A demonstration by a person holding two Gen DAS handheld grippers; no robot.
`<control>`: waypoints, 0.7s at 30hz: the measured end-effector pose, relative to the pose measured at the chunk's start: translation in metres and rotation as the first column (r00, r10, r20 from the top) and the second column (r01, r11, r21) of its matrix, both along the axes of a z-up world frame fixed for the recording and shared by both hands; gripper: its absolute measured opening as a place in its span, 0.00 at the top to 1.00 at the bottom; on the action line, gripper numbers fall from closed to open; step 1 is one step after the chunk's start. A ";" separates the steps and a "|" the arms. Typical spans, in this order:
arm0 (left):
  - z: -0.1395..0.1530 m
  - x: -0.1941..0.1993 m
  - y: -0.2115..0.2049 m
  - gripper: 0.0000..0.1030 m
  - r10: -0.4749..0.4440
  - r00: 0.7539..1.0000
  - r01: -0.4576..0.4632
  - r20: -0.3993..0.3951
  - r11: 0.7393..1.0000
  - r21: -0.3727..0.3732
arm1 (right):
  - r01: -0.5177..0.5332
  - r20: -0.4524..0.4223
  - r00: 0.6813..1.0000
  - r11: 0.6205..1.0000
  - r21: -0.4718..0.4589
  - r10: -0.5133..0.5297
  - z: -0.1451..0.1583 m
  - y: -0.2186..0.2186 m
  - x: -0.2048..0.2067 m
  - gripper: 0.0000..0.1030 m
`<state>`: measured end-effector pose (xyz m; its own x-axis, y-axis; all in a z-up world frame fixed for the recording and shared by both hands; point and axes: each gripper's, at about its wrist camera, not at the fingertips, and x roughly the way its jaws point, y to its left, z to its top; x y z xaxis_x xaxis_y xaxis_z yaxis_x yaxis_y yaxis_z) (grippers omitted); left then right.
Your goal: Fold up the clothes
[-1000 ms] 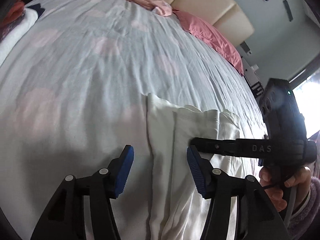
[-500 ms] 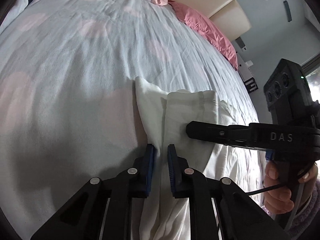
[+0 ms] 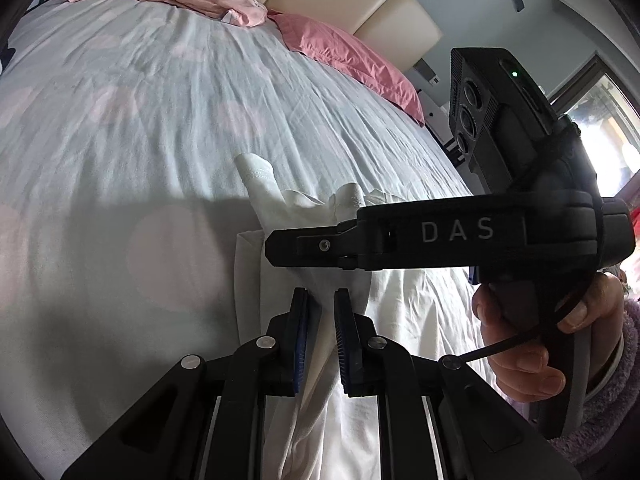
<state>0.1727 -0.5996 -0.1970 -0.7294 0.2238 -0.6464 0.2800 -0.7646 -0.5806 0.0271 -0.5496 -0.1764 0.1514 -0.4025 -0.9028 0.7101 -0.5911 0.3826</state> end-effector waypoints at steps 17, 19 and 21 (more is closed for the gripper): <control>-0.046 0.007 -0.052 0.30 0.088 0.996 -0.088 0.019 0.923 0.375 | 0.013 0.008 1.000 0.999 -0.035 -0.012 -0.003 0.018 -0.008 0.92; -0.048 0.006 -0.052 0.30 0.082 0.996 -0.083 0.020 0.916 0.394 | 0.008 0.017 1.000 0.999 -0.036 -0.008 -0.004 0.019 -0.010 0.92; -0.049 0.005 -0.052 0.30 0.075 0.997 -0.077 0.021 0.911 0.405 | 0.012 0.043 0.999 0.999 -0.049 -0.010 -0.005 0.019 -0.012 0.92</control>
